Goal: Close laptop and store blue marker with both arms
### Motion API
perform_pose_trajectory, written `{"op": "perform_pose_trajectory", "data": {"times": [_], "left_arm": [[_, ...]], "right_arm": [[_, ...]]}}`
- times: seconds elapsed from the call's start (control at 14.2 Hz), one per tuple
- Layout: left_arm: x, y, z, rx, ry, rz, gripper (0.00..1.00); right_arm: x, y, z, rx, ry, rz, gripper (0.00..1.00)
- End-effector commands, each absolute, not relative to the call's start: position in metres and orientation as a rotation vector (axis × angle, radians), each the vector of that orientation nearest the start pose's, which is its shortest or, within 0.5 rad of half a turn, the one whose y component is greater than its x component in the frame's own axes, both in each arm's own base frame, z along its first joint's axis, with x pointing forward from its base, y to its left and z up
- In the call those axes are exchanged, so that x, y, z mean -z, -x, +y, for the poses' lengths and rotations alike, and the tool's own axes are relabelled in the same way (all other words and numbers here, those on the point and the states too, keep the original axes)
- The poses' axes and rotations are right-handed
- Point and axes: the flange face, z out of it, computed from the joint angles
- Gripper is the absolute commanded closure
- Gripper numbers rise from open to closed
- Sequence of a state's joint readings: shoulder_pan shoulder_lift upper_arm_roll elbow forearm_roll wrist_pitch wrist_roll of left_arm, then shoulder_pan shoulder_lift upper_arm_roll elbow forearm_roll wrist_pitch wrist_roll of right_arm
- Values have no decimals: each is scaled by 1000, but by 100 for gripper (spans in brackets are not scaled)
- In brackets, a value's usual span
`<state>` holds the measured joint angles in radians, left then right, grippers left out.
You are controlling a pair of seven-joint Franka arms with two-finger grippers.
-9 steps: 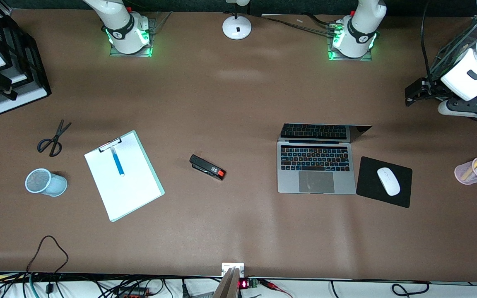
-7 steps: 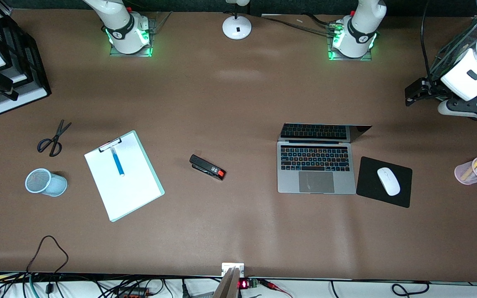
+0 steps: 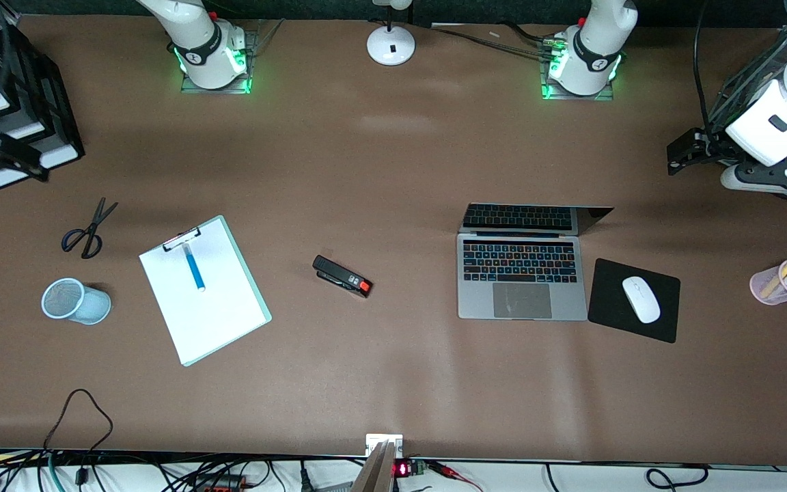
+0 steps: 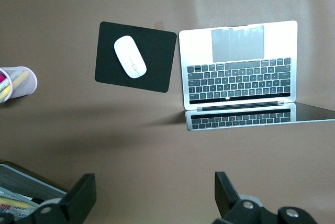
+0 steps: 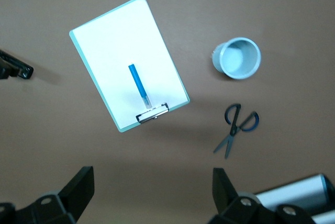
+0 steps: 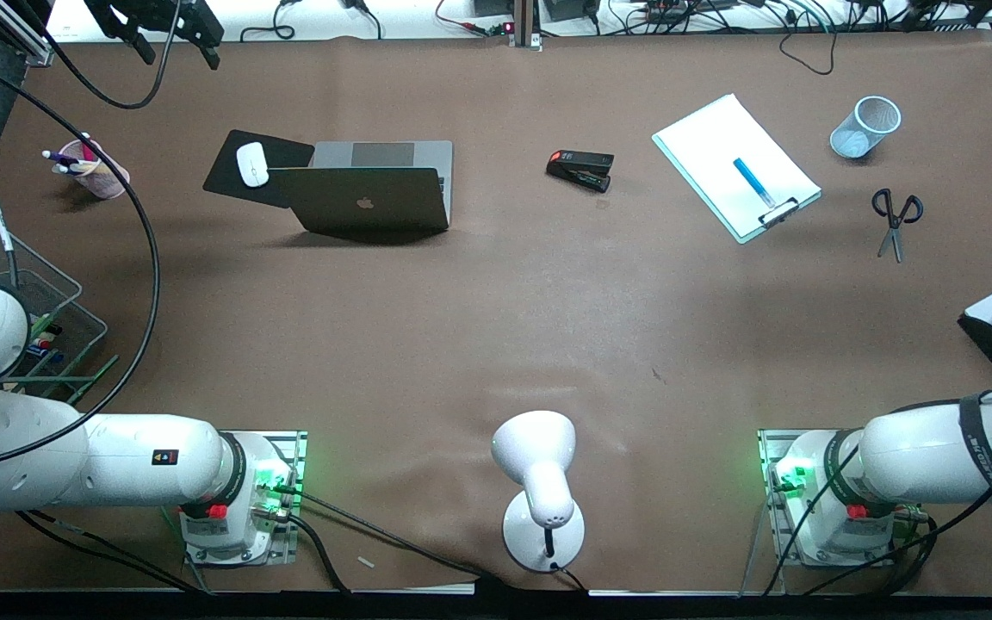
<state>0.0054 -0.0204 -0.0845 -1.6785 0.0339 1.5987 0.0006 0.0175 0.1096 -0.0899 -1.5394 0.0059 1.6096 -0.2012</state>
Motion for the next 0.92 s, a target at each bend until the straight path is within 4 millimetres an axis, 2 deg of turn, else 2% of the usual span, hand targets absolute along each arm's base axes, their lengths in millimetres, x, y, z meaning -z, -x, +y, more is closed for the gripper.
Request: {"op": "perform_pose_trajectory", "data": {"times": [0.0,0.21,0.35,0.42,0.49,0.56,0.63,0.71,0.78,0.85], "left_arm": [[-593,-542,-43,-95,3093,166,0],[-590,-543,-49,-108,3099,183,0],[-563,-550,-63,-214,3094,221,0],[-556,-552,-69,-236,3093,238,0],[-547,-554,-73,-264,3093,250,0],[-543,-553,-89,-276,3088,295,0],[-540,-550,-102,-298,3089,321,0],[-533,-543,-112,-363,3075,339,0],[-526,-537,-128,-413,3061,385,0],[-524,-535,-132,-434,3061,385,0]], "right_arm": [[-542,-611,-16,-103,3102,-405,0],[-500,-628,14,-165,3063,-614,0],[-463,-641,27,-183,3041,-717,0],[-451,-645,38,-187,3023,-811,15],[-446,-647,50,-182,3015,-876,21],[-434,-651,53,-183,3016,-885,28],[-417,-657,53,-190,3016,-887,30],[-411,-661,52,-173,3022,-890,32],[-402,-664,54,-171,3021,-904,38],[-399,-666,55,-171,3024,-929,45]]}}
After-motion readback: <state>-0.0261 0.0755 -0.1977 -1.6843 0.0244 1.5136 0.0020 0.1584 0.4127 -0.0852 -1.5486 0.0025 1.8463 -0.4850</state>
